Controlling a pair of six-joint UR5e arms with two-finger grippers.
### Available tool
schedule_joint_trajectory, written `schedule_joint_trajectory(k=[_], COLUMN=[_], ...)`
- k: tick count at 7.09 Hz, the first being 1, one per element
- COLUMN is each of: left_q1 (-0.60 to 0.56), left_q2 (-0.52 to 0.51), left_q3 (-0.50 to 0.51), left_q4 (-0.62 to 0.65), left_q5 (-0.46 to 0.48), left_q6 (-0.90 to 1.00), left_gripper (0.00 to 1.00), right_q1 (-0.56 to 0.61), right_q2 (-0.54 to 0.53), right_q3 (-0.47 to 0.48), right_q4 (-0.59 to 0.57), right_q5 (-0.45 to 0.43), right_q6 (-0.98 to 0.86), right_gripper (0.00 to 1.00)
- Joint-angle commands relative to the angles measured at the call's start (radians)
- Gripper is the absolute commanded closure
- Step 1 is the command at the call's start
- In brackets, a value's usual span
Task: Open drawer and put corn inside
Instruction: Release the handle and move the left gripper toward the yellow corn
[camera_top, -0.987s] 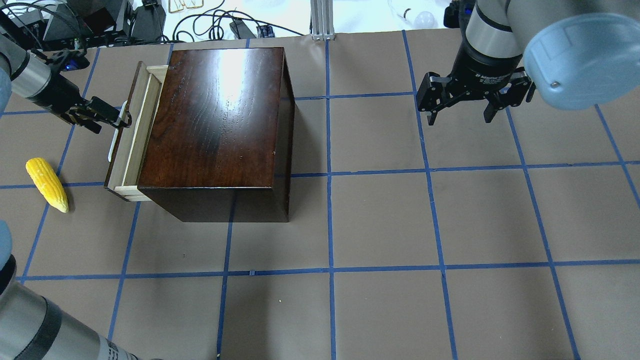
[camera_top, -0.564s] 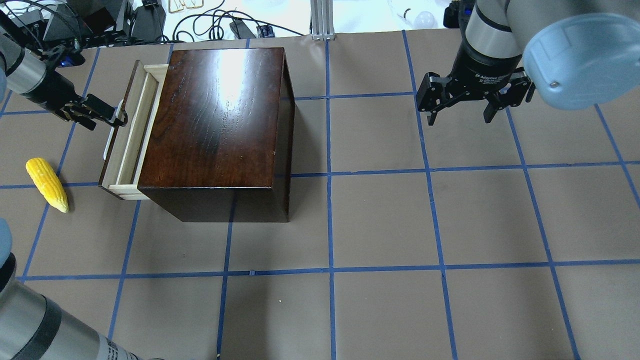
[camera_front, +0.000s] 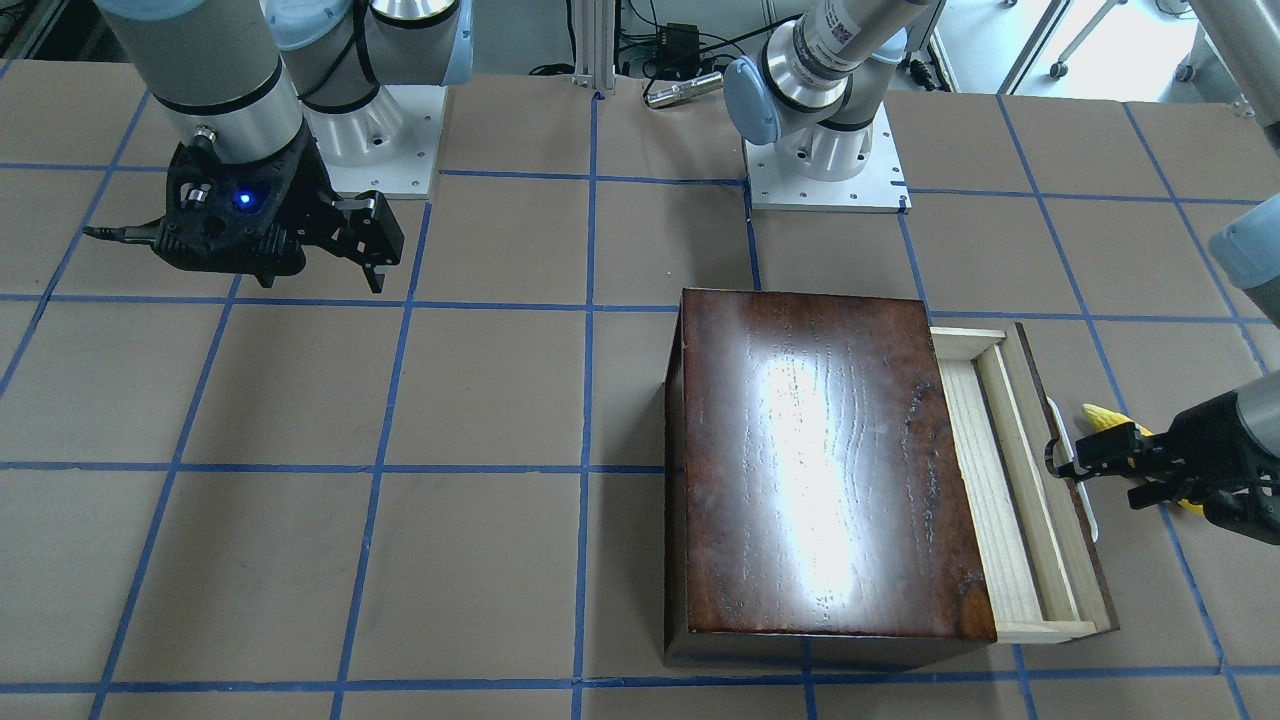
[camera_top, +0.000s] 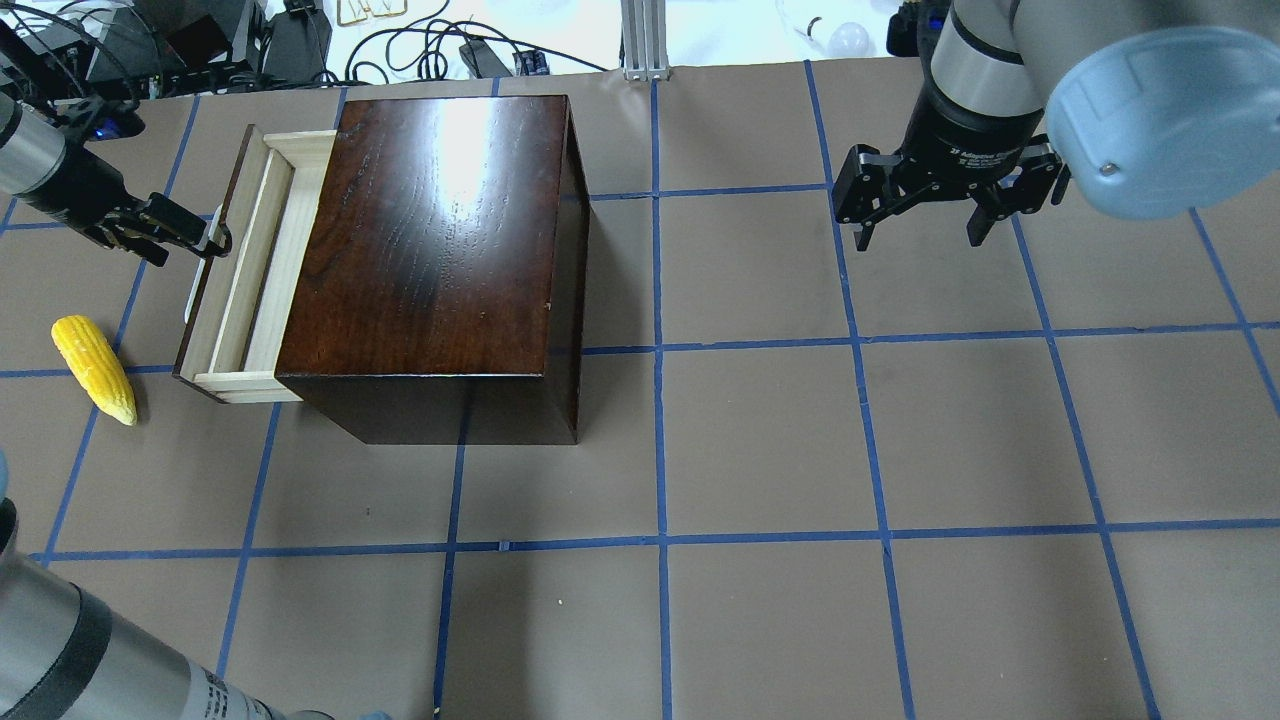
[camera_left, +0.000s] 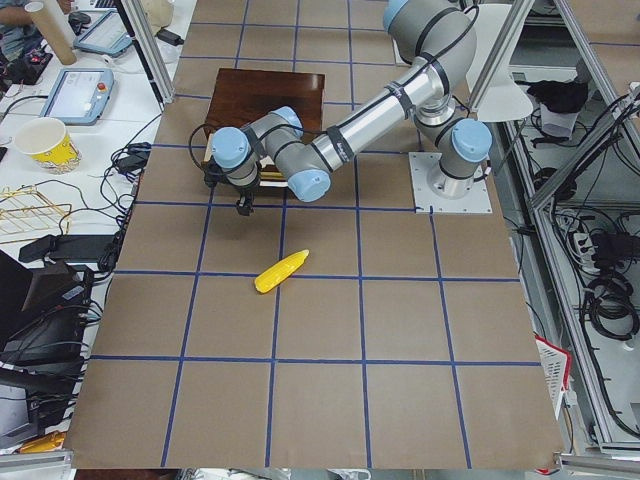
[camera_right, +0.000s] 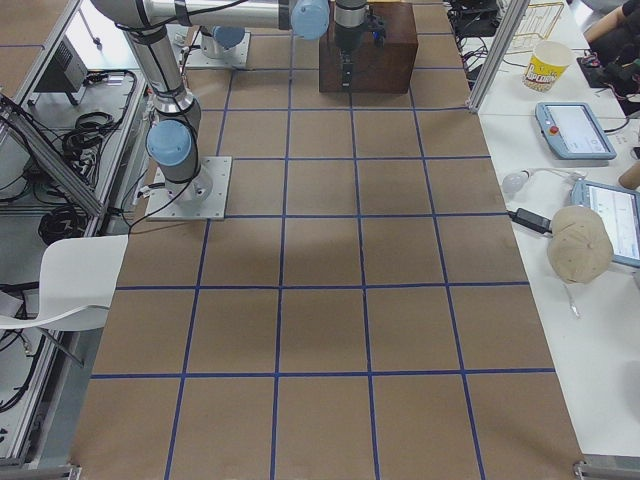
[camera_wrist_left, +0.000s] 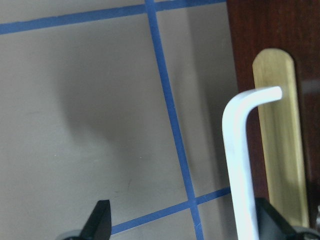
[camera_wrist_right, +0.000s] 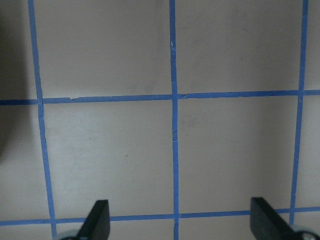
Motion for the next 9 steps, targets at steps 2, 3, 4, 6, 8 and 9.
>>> schedule_joint_trajectory(k=[2, 3, 4, 6, 8, 9], left_q1=[0.012, 0.012, 0.011, 0.067, 0.121, 0.133], left_q2=[0.006, 0.027, 0.044, 0.07, 0.063, 0.043], left_q3=[0.001, -0.001, 0.004, 0.015, 0.013, 0.013], left_q4=[0.002, -0.006, -0.009, -0.01, -0.012, -0.009], left_q5=[0.008, 0.009, 0.032, 0.077, 0.081, 0.088], left_q6=[-0.002, -0.016, -0.039, -0.051, -0.164, -0.241], left_gripper=[0.0, 0.0, 0.0, 0.0, 0.0, 0.0], right_q1=[0.0, 0.0, 0.0, 0.0, 0.0, 0.0], right_q2=[0.0, 0.0, 0.0, 0.0, 0.0, 0.0], right_q3=[0.0, 0.0, 0.0, 0.0, 0.0, 0.0], right_q4=[0.0, 0.0, -0.001, 0.0, 0.0, 0.0], right_q5=[0.0, 0.0, 0.0, 0.0, 0.0, 0.0], right_q6=[0.0, 0.0, 0.0, 0.0, 0.0, 0.0], right_gripper=[0.0, 0.0, 0.0, 0.0, 0.0, 0.0])
